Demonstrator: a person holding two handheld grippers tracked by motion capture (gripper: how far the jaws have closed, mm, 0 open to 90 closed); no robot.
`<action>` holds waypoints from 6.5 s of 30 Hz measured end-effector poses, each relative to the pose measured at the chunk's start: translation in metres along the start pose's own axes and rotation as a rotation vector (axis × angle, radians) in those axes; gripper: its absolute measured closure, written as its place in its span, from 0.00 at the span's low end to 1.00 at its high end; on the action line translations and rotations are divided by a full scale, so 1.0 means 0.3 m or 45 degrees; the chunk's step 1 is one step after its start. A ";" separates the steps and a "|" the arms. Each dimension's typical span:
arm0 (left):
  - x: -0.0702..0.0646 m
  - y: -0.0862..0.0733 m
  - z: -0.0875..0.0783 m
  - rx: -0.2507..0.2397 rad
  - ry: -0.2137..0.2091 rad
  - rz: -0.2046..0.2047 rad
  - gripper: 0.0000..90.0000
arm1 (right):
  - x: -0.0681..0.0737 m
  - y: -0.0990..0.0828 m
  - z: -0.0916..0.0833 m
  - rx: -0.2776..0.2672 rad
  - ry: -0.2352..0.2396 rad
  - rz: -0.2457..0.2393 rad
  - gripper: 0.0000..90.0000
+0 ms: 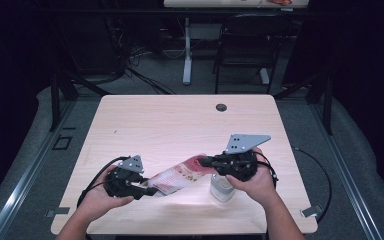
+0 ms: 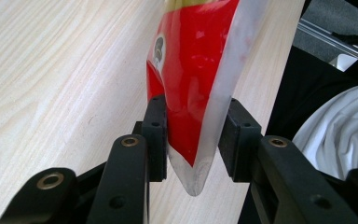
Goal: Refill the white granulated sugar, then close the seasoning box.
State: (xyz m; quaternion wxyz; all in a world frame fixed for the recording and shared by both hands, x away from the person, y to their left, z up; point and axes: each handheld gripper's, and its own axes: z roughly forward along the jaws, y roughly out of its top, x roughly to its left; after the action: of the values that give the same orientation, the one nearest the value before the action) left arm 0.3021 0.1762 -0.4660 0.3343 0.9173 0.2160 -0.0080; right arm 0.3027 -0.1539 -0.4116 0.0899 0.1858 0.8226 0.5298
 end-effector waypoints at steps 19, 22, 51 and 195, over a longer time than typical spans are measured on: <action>-0.008 0.019 -0.039 0.020 0.027 0.010 0.74 | -0.008 -0.006 -0.005 0.002 0.003 0.018 1.00; -0.012 0.025 -0.047 0.023 0.021 0.007 0.74 | -0.013 -0.007 -0.010 -0.006 0.015 0.031 1.00; -0.012 0.075 -0.101 0.030 0.046 0.041 0.76 | -0.044 -0.050 -0.038 0.027 0.019 0.086 1.00; -0.051 0.342 -0.200 -0.073 0.088 0.139 0.82 | -0.144 -0.137 -0.120 0.089 -0.079 0.185 0.98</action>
State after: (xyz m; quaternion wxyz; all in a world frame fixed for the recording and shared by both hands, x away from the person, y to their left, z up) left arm 0.3217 0.1370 -0.3545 0.3528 0.9175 0.1773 0.0480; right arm 0.3210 -0.2167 -0.4357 0.0702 0.2645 0.8218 0.4999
